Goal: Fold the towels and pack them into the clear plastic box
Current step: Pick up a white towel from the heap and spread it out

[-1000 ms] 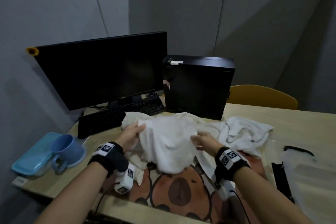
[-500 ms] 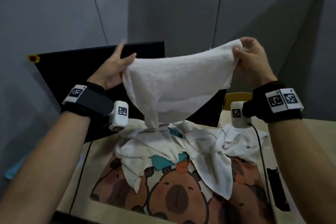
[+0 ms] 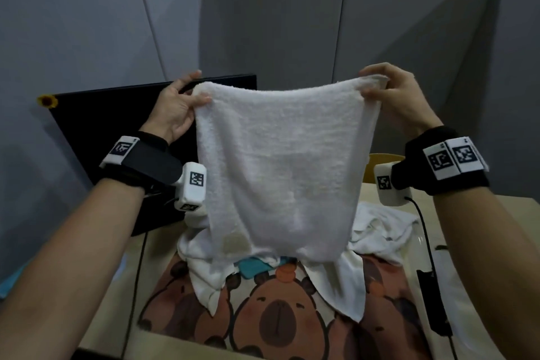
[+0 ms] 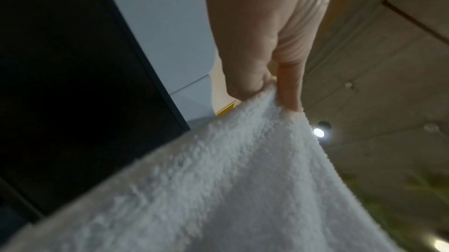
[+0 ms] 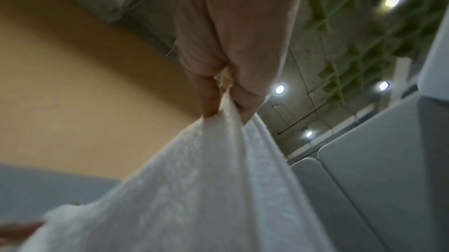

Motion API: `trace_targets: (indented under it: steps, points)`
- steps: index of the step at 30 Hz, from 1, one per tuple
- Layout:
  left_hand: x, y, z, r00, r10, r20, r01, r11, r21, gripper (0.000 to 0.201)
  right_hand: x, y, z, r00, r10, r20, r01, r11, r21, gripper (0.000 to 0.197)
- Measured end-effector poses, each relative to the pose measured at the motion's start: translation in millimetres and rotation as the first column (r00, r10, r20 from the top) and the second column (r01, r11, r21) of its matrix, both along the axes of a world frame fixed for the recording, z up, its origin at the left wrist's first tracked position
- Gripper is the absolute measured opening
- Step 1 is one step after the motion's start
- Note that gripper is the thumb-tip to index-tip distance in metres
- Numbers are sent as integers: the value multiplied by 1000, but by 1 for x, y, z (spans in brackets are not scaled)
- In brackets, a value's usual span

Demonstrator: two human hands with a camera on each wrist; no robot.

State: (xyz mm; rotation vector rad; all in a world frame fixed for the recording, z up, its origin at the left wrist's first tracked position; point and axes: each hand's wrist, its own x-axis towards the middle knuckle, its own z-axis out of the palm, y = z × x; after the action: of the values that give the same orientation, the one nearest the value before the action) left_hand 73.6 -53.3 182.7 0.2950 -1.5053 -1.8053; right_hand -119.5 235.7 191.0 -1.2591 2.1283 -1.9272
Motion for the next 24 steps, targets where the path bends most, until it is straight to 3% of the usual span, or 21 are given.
trace_targets:
  steps: [4, 8, 12, 14, 17, 20, 22, 24]
  points:
    - [-6, -4, 3, 999, 37, 3, -37, 998, -41, 42, -9, 1, 1, 997, -75, -26, 75, 997, -34, 24]
    - [-15, -8, 4, 981, 46, 189, 10, 959, -284, 40, -20, 3, 4, 991, -118, -69, 115, 992, -53, 27]
    - [-28, -6, -13, 888, 179, 423, 63, 865, -497, 23, -34, -1, -10, 987, -152, -60, 155, 987, 52, 23]
    - [-35, -7, -27, 811, 258, 524, 93, 829, -552, 28, -37, -3, -20, 987, -155, -34, 158, 982, 108, 23]
    - [-42, -9, -43, 788, 360, 500, 17, 798, -602, 29, -35, -3, -30, 983, -183, 22, 181, 982, 59, 20]
    - [-48, -12, -46, 853, 374, 365, -137, 835, -534, 33, -40, 1, -33, 982, -179, 63, 175, 982, 69, 23]
    - [-51, -16, -49, 890, 317, 327, -183, 907, -380, 37, -49, 2, -36, 987, -138, 77, 119, 970, 213, 32]
    - [-55, -19, -56, 896, 300, 328, -199, 930, -308, 36, -57, -2, -40, 984, -176, 8, 157, 898, 411, 33]
